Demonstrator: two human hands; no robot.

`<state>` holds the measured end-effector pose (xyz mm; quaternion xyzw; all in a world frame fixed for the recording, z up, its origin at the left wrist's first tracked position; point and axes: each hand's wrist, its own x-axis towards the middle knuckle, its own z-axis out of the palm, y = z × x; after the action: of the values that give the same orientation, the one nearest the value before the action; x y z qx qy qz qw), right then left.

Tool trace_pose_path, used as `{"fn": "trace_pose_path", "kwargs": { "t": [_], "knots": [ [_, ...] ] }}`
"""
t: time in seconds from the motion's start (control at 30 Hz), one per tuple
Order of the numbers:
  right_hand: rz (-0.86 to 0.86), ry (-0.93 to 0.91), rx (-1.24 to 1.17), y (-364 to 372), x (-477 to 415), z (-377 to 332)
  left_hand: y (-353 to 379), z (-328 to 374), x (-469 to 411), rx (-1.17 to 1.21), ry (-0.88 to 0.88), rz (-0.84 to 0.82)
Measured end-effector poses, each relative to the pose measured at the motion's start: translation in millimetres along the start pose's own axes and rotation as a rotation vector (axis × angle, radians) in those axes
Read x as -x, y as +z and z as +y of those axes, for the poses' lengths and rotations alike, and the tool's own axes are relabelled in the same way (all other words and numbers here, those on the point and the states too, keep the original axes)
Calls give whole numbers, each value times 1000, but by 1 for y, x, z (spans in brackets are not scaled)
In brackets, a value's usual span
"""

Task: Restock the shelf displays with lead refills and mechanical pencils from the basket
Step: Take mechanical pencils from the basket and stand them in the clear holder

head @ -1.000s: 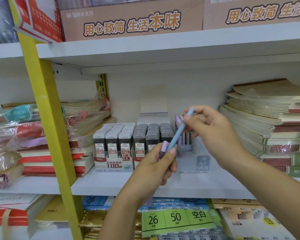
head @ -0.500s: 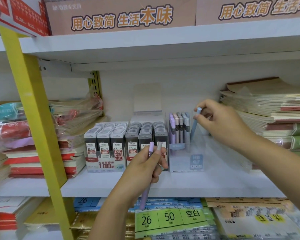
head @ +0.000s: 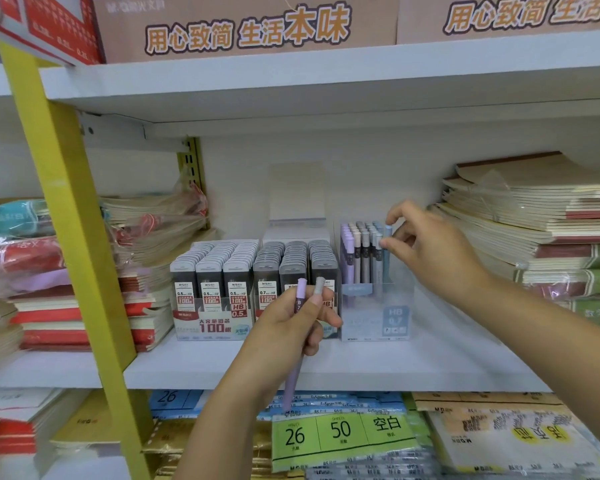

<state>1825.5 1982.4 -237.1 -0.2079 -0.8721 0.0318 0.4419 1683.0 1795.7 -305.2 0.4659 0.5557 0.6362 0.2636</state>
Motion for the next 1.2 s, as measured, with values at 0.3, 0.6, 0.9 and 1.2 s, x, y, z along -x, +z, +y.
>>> {"fn": "trace_pose_path", "kwargs": {
  "t": [0.3,0.6,0.9,1.2],
  "knots": [
    [35,71,86,11,0,3,5,5,7,139,13,-40],
    [-72,199,36,8,13,-11,6,10,13,116,26,-41],
    [-180,225,-672,-4,52,-77,10,21,19,119,43,-141],
    [-80,314,-967,-13,41,-79,7,18,20,111,-2,-179]
  ]
}}
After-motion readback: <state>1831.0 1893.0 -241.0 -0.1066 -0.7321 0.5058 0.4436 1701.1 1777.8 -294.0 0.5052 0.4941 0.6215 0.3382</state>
